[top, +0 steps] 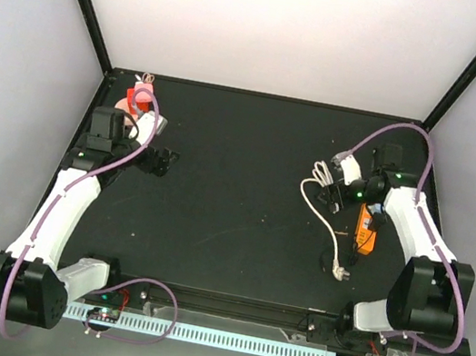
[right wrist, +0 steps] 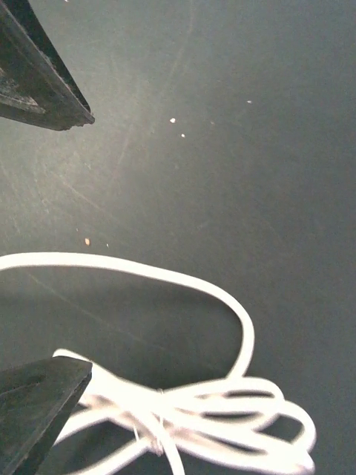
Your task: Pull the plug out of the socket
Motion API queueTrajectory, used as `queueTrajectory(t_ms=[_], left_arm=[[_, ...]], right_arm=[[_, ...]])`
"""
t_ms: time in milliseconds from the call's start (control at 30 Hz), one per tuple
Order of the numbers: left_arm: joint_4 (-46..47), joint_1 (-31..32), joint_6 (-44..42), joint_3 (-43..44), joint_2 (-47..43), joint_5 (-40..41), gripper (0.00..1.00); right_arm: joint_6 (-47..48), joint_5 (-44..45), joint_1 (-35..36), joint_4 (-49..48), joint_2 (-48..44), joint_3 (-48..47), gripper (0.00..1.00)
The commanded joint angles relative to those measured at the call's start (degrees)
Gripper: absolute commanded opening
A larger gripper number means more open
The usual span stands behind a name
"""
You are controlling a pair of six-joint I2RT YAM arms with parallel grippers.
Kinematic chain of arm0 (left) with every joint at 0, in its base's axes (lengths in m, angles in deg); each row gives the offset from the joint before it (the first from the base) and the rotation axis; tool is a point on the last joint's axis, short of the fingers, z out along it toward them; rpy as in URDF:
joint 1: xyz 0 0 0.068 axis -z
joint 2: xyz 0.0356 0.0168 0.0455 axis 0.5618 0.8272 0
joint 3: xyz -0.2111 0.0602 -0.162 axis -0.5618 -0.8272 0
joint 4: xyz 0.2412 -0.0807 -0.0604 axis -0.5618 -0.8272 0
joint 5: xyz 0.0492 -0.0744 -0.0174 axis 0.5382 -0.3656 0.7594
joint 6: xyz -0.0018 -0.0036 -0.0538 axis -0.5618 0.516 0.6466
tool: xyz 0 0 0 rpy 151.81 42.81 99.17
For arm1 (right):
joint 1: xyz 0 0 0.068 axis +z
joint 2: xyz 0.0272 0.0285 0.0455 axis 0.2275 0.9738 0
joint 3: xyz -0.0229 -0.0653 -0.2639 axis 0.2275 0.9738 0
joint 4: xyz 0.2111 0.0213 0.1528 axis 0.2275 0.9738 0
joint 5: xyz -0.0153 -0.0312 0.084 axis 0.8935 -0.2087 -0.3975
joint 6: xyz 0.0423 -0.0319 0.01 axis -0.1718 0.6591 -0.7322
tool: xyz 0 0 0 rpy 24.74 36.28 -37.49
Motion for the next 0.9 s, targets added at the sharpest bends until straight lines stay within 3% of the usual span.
queueTrajectory(t_ms=[0, 400, 733, 867], left_arm=[[2.0, 0.4, 0.9, -0.6, -1.5, -0.1, 0.99], [2.6, 0.5, 1.1, -1.8, -3.8, 0.5, 0.99], [3.5, 0.5, 1.5, -2.4, -4.6, 0.1, 0.99], [4.0, 0.5, 0.4, -3.0, -4.4, 0.9, 0.99]], right_arm=[[3.7, 4.8, 3.9, 3.9, 3.0, 0.5, 0.84], [2.7, 11.7, 7.1, 0.2, 9.8, 3.5, 0.75], [2.2, 12.9, 8.0, -1.5, 14.2, 2.8, 0.63], [1.1, 12.8, 8.8, -2.0, 14.9, 2.2, 0.63]])
